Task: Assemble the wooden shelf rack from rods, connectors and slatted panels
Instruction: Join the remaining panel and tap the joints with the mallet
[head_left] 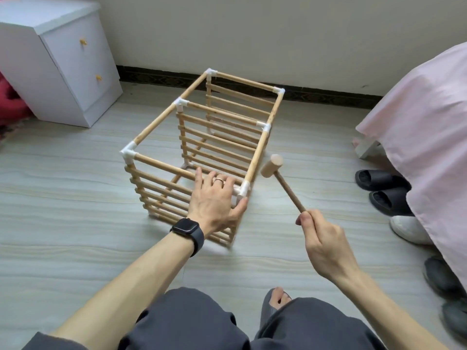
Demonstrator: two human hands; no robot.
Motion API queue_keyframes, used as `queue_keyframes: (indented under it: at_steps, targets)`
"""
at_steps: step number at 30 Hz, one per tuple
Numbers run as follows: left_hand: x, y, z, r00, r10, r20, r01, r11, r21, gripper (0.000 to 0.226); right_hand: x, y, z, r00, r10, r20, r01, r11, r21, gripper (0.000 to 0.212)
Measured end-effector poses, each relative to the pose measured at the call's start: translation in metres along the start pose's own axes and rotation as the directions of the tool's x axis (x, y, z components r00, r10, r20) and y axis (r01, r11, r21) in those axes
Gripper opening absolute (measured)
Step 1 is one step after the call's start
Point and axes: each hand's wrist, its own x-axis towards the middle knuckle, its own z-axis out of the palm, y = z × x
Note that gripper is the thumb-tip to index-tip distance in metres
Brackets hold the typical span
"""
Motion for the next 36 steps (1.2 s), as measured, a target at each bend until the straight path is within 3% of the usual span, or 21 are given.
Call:
queue_keyframes:
  at_steps: [2,6,11,15,17,21,23,27,31,33,36]
  targets:
    - [0.022,0.02,-0.006,0.997,-0.025,0.071,0.026,1.0,-0.014,0.069,0.0,0.002,-0.001,0.994,0.082,-0.077,-0.076,0.994,0.072,0.029]
    - [0.048,0.042,-0.012,0.988,-0.063,0.144,0.068,0.997,-0.034,0.037,0.001,0.002,0.007,0.984,0.158,-0.08,-0.147,0.981,0.128,0.028]
    - [0.032,0.006,-0.011,0.99,0.007,0.138,0.006,0.996,-0.093,0.048,0.017,-0.003,0.016,0.974,0.216,-0.068,-0.205,0.969,0.14,0.028]
    - [0.005,-0.064,-0.029,0.979,-0.039,0.201,0.076,0.981,-0.178,0.049,0.034,-0.006,0.02,0.964,0.262,-0.048,-0.253,0.957,0.14,0.034]
    - [-0.014,-0.102,-0.04,0.975,-0.108,0.192,0.126,0.989,-0.083,0.043,0.043,-0.011,0.023,0.968,0.246,-0.045,-0.239,0.963,0.123,0.038]
    - [-0.045,-0.137,-0.059,0.947,-0.238,0.216,0.177,0.948,0.266,0.028,0.053,-0.024,0.033,0.993,0.112,-0.033,-0.109,0.991,0.082,0.038]
    - [-0.046,-0.127,-0.059,0.946,-0.238,0.218,0.178,0.948,0.263,0.025,0.054,-0.031,0.04,1.0,0.023,0.018,-0.025,0.998,0.066,0.037]
    - [-0.028,-0.081,-0.036,0.981,-0.165,0.101,0.16,0.986,0.054,0.047,0.055,-0.039,0.048,0.984,-0.06,0.169,0.078,0.992,-0.1,0.033]
    - [-0.027,-0.042,0.002,0.994,-0.106,0.021,0.103,0.987,0.127,0.094,0.051,-0.037,0.043,0.981,-0.118,0.151,0.141,0.977,-0.157,0.034]
    - [-0.031,-0.04,0.014,0.995,-0.102,-0.012,0.102,0.978,0.183,0.097,0.047,-0.034,0.039,0.982,-0.132,0.138,0.152,0.977,-0.149,0.035]
    - [-0.03,-0.041,0.017,0.994,-0.092,-0.059,0.1,0.983,0.152,0.079,0.045,-0.033,0.039,0.975,-0.081,0.208,0.125,0.969,-0.213,0.034]
